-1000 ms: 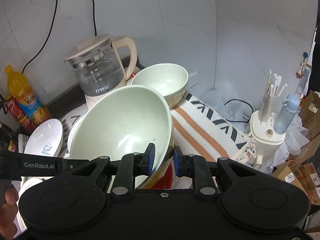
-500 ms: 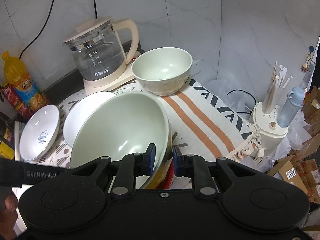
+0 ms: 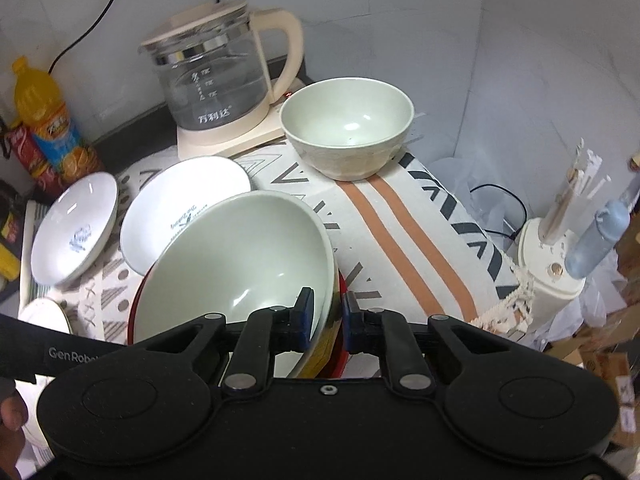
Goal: Organize plates and bowls
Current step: 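Lift the pale green bowl with both grippers and lower it into the red bowl, then open both grippers and move them to the smaller pale green bowl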
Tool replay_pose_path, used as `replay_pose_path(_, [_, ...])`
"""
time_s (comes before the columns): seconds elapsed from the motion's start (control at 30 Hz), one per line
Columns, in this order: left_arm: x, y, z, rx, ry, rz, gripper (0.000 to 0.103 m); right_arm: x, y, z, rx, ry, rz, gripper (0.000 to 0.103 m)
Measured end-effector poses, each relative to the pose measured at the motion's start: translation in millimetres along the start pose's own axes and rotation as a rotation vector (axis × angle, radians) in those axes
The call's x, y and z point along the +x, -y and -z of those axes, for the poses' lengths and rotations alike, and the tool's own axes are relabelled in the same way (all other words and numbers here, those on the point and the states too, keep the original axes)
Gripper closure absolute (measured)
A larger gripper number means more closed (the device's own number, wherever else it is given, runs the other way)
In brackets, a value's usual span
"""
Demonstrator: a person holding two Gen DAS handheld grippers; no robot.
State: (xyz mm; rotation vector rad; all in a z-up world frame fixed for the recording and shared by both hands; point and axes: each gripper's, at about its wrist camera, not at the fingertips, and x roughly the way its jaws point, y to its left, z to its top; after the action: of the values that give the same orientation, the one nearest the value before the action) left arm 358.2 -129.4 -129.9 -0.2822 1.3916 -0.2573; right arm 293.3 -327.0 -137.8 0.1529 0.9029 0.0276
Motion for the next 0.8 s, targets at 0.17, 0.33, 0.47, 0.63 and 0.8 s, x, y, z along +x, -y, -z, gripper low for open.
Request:
replay_pose_path(0.17, [0.9, 5.2, -0.6, -0.024, -0.020, -0.014, 0.082, 4.9, -4.8, -3.8, -0.072, -0.012, 0.009, 0.091])
replay_pose_path(0.33, [1.0, 10.7, -6.4, -0.001, -0.060, -0.003, 0.068, 9.6, 1.5, -2.9, -0.054, -0.007, 0.003, 0.093])
replay_pose_path(0.47, [-0.8, 5.7, -8.5, -0.034, -0.090, 0.024, 0.068, 12.1, 3.7, -3.0, -0.046, -0.008, -0.006, 0.094])
replay_pose_path(0.63, [-4.6, -1.0, -12.0, -0.089, -0.116, 0.045, 0.066, 14.0, 5.4, -5.7, -0.030, -0.001, -0.012, 0.095])
replay_pose_path(0.8, [-12.1, -7.5, -12.8, -0.105, -0.089, 0.036, 0.054, 13.8, 6.8, -7.8, -0.012, 0.014, -0.013, 0.096])
